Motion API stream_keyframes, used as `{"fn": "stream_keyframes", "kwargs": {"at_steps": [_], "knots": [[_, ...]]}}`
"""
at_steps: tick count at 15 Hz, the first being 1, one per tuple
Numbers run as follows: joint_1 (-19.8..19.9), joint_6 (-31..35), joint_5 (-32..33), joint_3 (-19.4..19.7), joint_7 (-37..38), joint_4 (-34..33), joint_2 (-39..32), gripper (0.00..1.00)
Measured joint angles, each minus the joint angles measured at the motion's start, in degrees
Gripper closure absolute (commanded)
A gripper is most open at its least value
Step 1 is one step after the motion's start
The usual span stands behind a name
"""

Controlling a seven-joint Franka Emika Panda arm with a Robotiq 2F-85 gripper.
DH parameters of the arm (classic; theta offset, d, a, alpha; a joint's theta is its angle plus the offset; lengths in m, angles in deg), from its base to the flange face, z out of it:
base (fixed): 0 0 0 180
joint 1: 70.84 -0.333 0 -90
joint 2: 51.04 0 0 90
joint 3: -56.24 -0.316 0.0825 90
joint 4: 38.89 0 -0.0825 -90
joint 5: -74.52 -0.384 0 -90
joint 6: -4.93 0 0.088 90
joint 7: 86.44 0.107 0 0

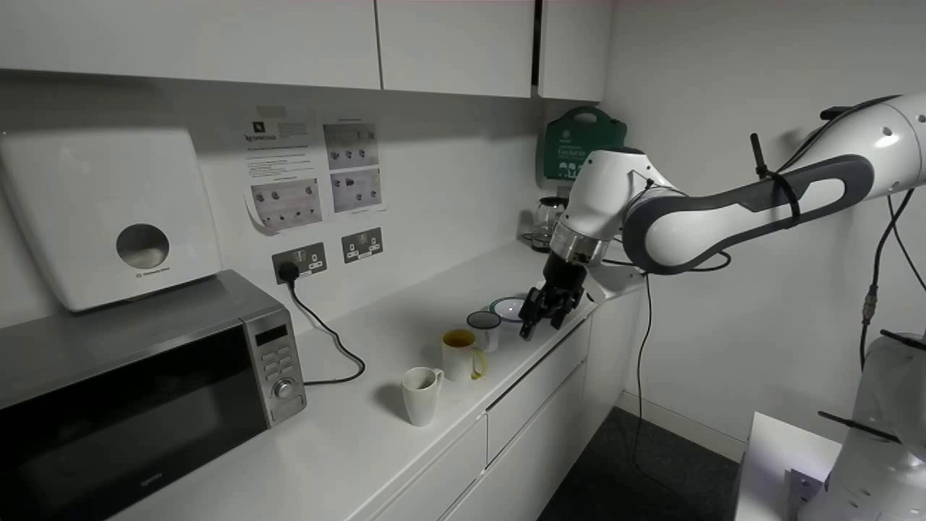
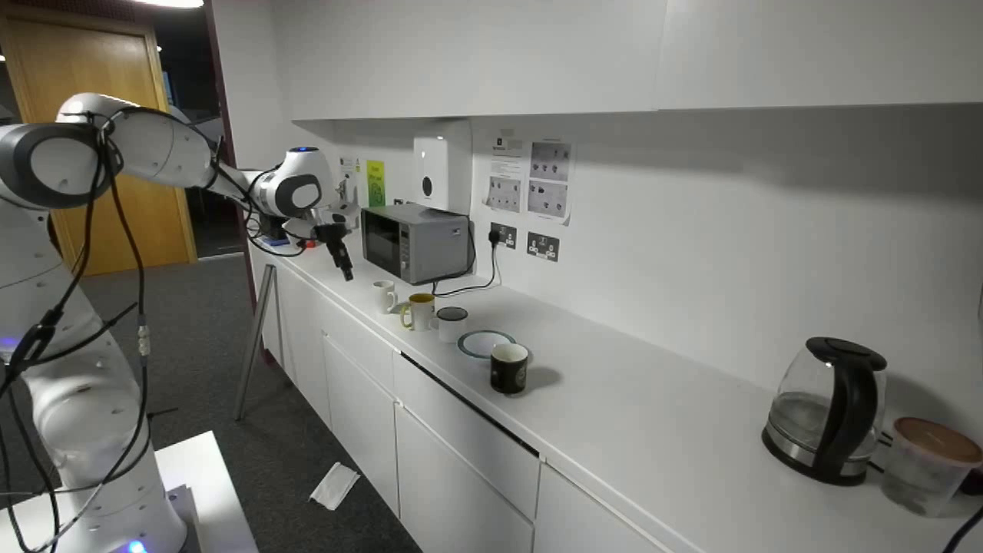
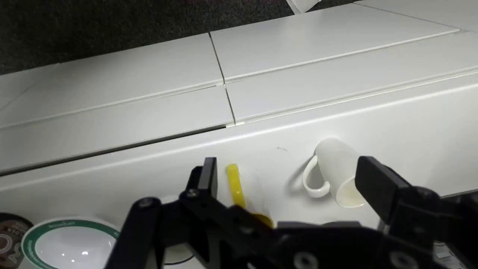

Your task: Move the yellow cup

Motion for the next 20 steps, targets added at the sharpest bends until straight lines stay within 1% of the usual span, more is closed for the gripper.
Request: {"fn": "stream_keyframes", "kwargs": {"at_steps": [4,8,10,13,20], "knots": [[-1.9,-0.3,7.1,-1.3,3.4,-4.1,-4.0,0.0],[-3.0,-1.2,12.6,-1.2,5.0,-8.3,-8.0,0.0],[-3.0,-2.6,14.6,-0.4,5.3,-10.9,-10.0,0.0],[-3.0,-3.4,15.1,0.7,5.3,-13.2,-11.8,0.0],[-3.1,-3.5,15.1,0.7,5.3,-13.5,-12.1,0.0]]}}
